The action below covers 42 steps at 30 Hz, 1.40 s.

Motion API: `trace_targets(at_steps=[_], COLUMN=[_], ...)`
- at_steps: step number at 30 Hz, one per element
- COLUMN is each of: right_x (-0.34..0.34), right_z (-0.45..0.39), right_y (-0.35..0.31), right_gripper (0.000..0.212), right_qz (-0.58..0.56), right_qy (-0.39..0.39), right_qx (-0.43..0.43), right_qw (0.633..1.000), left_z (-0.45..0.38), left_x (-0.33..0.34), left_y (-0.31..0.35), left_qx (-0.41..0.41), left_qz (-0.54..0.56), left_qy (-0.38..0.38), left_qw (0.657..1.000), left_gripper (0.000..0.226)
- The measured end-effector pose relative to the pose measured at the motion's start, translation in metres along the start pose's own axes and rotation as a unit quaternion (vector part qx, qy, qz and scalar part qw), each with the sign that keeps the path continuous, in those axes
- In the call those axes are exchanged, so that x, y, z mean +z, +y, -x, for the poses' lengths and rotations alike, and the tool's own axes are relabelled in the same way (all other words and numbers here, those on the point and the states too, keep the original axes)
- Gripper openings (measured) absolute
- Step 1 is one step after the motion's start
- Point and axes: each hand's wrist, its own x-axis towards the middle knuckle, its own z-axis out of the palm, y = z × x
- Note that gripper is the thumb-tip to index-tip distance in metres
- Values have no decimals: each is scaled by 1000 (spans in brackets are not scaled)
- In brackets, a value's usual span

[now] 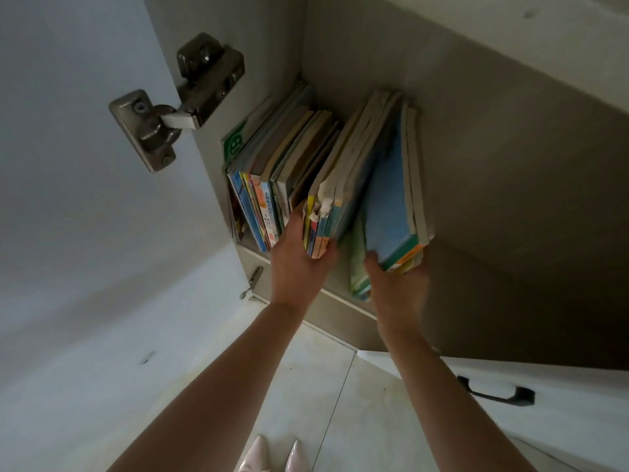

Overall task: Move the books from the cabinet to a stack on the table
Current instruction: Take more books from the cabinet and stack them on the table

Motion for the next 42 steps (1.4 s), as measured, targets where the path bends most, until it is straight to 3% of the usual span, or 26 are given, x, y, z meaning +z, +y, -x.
trace_targets(at_steps=[5, 10, 16, 20, 29, 42], right_x=[-9, 5, 25, 25, -31, -146], right_z=[-2, 6, 9, 8, 16, 93], right_y=[23, 53, 45, 42, 14, -70], right_gripper=[63, 73, 63, 48, 40, 55], right_qz=[31, -1, -13, 20, 194, 333], right_qy=[19, 0, 46, 35, -25, -202], right_qx=[-44, 3, -65, -97, -112, -79], right_qw=[998, 1000, 997, 994, 974, 918], left_z=[4, 4, 4, 2, 15, 88], left_x=[12, 27, 35, 33, -2, -116], left_y=[-4, -6, -20, -20, 19, 96], left_qx=[-11, -70, -80, -68, -18, -194], left_qz=[22, 71, 51, 32, -34, -99], left_qy=[0, 7, -10, -1, -1, -125], left_qw=[1000, 995, 995, 997, 999, 968], left_gripper=[61, 74, 78, 78, 68, 57])
